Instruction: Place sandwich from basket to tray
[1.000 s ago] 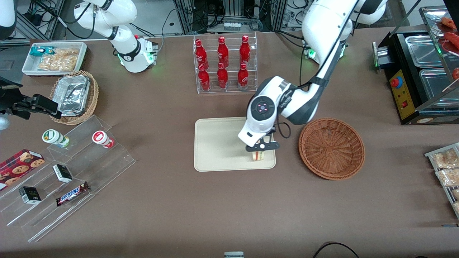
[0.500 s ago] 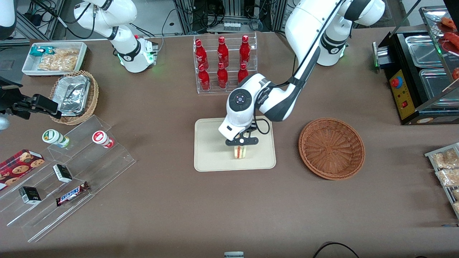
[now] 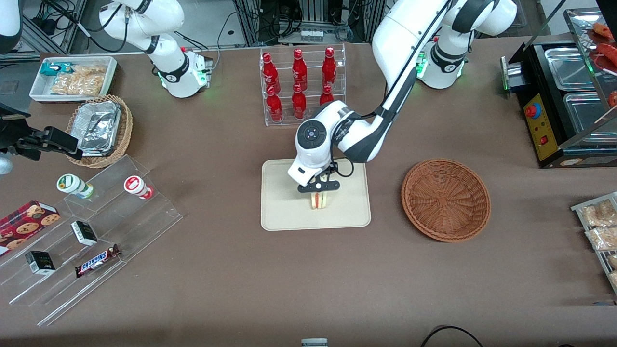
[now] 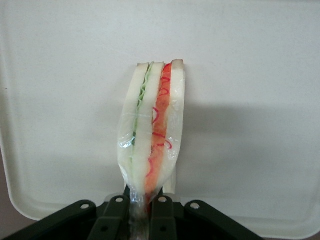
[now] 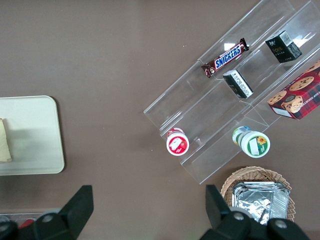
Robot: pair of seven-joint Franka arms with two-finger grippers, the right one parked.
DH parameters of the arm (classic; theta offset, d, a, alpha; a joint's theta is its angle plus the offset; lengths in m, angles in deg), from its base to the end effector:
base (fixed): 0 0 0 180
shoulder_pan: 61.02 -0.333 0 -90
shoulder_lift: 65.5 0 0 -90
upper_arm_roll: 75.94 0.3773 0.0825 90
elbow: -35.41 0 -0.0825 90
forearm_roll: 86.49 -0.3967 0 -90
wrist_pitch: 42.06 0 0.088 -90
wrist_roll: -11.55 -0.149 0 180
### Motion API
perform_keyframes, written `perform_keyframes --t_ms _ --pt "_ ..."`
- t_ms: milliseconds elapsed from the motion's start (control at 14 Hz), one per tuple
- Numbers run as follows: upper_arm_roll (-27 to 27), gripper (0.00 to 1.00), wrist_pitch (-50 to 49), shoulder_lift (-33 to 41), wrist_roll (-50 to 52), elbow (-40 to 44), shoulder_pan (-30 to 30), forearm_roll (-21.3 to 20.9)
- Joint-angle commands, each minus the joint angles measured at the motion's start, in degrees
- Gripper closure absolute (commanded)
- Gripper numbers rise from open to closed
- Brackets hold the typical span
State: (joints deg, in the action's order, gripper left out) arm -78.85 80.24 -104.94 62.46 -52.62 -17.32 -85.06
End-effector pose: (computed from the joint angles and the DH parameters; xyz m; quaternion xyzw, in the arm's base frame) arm 0.5129 -0.5373 0.2404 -0.9974 -0.0496 0.0495 0.0161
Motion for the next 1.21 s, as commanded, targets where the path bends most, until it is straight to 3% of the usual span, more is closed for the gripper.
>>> perform_keyframes --t_ms 0,71,357,786,1143 --pt "0.19 0.73 -0.13 -0.63 1.30 1.54 0.07 0.60" --pt "0.19 0.01 -0.13 -0.63 0.78 1.54 -0.36 0.51" --pt "0.28 0.00 -0.48 0.59 0.86 1.71 -0.37 0.33" --pt "0.71 0.00 -10.75 12.36 0.86 1.19 -1.34 -0.46" --pt "2.74 0.00 -17.70 16.77 0.52 1.10 -8.79 0.60"
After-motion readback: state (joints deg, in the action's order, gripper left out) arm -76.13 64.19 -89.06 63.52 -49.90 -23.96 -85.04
